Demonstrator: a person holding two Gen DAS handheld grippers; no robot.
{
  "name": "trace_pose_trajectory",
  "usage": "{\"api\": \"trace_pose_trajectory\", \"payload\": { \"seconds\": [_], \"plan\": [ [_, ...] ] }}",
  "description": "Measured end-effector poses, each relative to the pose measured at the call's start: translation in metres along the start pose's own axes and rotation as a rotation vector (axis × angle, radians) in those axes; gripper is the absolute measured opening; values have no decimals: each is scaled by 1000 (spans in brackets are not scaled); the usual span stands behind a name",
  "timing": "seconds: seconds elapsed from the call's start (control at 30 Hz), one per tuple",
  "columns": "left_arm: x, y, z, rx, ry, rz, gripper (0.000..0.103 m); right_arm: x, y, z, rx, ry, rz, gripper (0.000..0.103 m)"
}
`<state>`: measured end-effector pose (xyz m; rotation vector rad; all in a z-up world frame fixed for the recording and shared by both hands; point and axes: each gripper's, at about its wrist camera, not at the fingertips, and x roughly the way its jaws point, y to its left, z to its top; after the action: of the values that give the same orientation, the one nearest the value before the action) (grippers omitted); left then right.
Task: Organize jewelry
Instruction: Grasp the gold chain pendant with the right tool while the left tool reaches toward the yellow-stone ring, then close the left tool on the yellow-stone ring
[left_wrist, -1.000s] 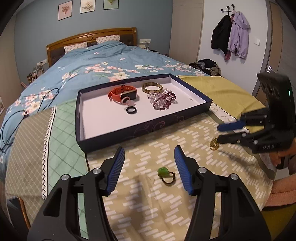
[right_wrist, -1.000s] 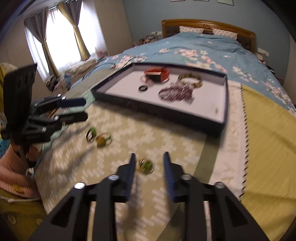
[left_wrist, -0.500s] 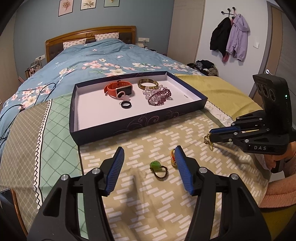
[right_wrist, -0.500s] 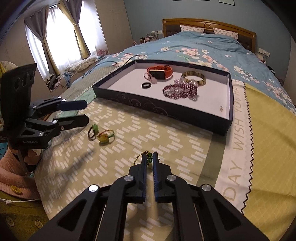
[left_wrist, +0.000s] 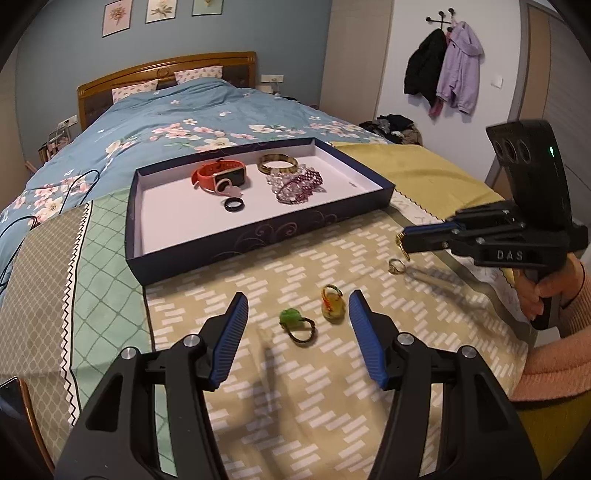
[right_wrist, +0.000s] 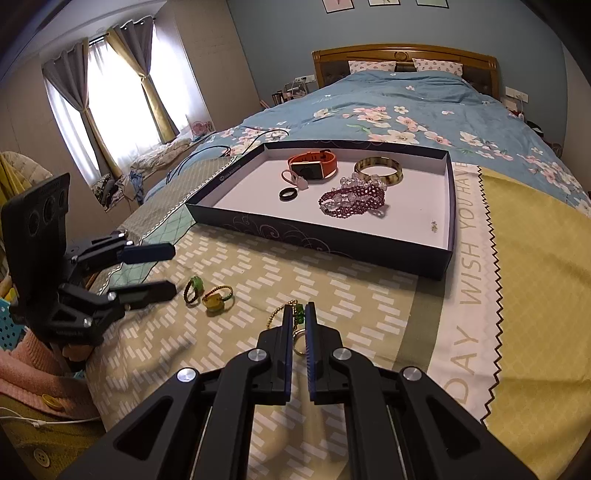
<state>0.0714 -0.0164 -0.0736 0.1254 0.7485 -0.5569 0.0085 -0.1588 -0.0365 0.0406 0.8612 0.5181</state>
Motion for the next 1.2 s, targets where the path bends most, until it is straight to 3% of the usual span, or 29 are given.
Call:
{"api": "trace_pose_trajectory", "payload": {
  "seconds": [0.17, 0.37, 0.77, 1.2],
  "plan": [
    [5, -4, -4, 13, 32, -3, 54, 1, 0, 1, 10, -9, 3, 5],
    [19, -2, -5, 7, 98, 0, 35, 3, 2, 1, 7, -11, 12, 5],
    [29, 7, -6, -29, 139, 17, 24, 8, 4, 1, 11, -9, 27, 5],
    [26, 11, -5, -54, 122, 45, 23, 9, 2, 1, 17, -12, 23, 5]
  ]
}}
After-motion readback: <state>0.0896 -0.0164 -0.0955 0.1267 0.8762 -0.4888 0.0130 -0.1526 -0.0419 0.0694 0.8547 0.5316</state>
